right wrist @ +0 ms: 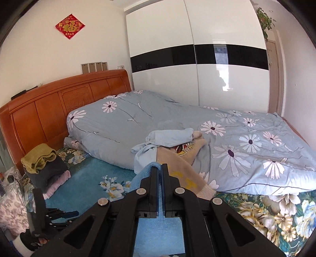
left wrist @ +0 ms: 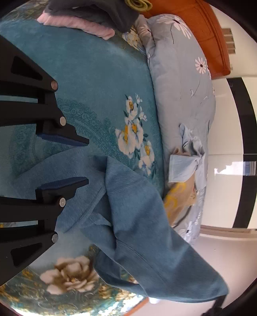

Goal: Fold clothes
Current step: 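Raise and shake out the sweater held between both grippers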

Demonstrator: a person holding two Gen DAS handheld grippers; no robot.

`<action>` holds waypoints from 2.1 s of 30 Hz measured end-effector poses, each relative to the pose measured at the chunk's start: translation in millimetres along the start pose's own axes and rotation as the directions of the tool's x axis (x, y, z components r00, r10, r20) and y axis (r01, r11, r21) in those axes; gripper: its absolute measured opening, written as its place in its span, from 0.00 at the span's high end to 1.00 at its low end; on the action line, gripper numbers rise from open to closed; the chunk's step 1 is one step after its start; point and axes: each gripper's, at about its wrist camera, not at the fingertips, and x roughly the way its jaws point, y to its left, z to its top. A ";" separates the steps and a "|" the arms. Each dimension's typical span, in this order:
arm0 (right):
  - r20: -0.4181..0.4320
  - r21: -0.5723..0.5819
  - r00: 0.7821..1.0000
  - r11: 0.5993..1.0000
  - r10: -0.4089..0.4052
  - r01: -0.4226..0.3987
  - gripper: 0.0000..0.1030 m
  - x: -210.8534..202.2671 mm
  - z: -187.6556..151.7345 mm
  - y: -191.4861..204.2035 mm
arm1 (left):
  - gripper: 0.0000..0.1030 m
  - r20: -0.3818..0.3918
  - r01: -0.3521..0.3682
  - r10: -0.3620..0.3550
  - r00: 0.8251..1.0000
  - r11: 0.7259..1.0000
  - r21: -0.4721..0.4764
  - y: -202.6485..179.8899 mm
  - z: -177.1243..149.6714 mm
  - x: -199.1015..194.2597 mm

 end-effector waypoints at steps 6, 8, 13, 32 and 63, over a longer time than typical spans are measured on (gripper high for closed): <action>-0.023 0.008 1.000 1.000 -0.005 0.006 0.98 3.3 -8.1 -14.0 | 0.51 -0.055 0.032 -0.030 0.998 0.999 0.033 1.9 16.2 47.8; -0.031 0.015 1.000 1.000 -0.005 0.005 0.98 5.8 -10.5 -18.1 | 0.50 -0.059 0.052 -0.049 0.997 0.998 0.040 2.4 22.4 59.8; -0.059 0.027 0.998 0.999 -0.020 0.021 0.98 16.7 -18.1 -27.9 | 0.70 -0.051 0.118 -0.116 0.992 0.993 0.031 2.8 29.1 74.2; 0.092 0.047 0.994 0.997 0.057 -0.062 0.98 -36.5 24.5 -1.4 | 0.98 0.366 -0.019 0.088 0.926 0.982 -0.187 67.7 72.4 -109.5; -0.042 -0.033 0.999 0.999 0.027 -0.029 0.98 -55.6 8.2 18.0 | 0.98 0.328 -0.216 0.267 0.906 0.959 -0.184 87.8 51.2 -192.6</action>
